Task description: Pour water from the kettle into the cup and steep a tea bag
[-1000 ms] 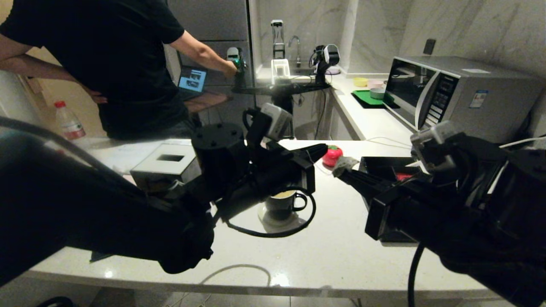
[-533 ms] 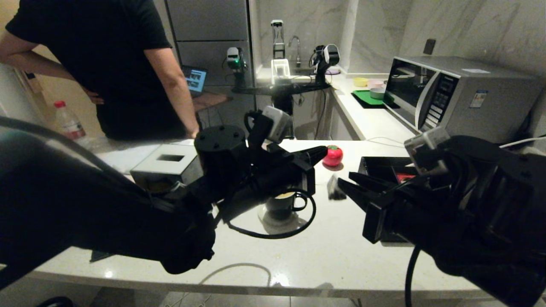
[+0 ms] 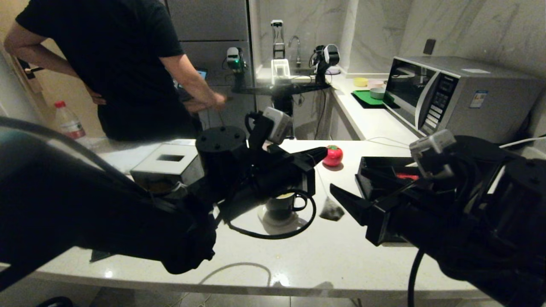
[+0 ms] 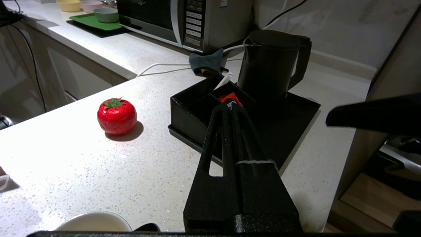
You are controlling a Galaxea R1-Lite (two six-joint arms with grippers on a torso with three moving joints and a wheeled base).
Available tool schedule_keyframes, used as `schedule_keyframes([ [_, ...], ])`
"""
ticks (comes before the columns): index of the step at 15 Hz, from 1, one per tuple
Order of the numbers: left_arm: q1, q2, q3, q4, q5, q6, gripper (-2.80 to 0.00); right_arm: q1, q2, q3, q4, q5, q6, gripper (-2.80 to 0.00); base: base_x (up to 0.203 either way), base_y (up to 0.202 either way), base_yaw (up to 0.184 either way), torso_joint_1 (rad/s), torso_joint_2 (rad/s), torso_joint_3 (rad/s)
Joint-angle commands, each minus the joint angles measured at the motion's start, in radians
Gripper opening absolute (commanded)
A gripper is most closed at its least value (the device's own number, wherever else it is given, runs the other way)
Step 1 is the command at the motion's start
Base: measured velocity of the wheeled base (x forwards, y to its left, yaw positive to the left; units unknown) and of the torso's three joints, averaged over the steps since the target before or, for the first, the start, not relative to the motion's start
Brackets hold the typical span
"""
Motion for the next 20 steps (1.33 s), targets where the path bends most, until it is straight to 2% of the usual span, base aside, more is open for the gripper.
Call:
schedule_keyframes([
  [1, 0.0, 0.001, 0.001, -0.007, -0.001, -0.001, -2.8, 0.0, -0.006, 0.001, -0.007, -0.04, 0.0, 0.0, 0.0, 0.0, 0.0, 0.0, 0.0, 0.0],
  [7, 0.0, -0.008, 0.008, -0.007, 0.0, 0.001, -2.8, 0.0, -0.023, 0.005, 0.009, -0.2, -0.031, 0.0, 0.0, 0.0, 0.0, 0.0, 0.0, 0.0],
  [13, -0.003, -0.022, 0.009, -0.007, 0.051, 0.0, -2.8, -0.043, -0.087, 0.07, -0.003, -0.209, -0.075, 0.0, 0.0, 0.0, 0.0, 0.0, 0.0, 0.0],
  [14, -0.003, -0.024, 0.009, -0.007, 0.054, 0.001, -2.8, -0.053, -0.103, 0.083, -0.002, -0.209, -0.077, -2.8, 0.0, 0.0, 0.0, 0.0, 0.0, 0.0],
  [20, -0.018, -0.031, 0.02, -0.007, 0.056, 0.001, -2.8, -0.058, -0.195, 0.144, 0.007, -0.212, -0.111, -2.8, 0.0, 0.0, 0.0, 0.0, 0.0, 0.0],
])
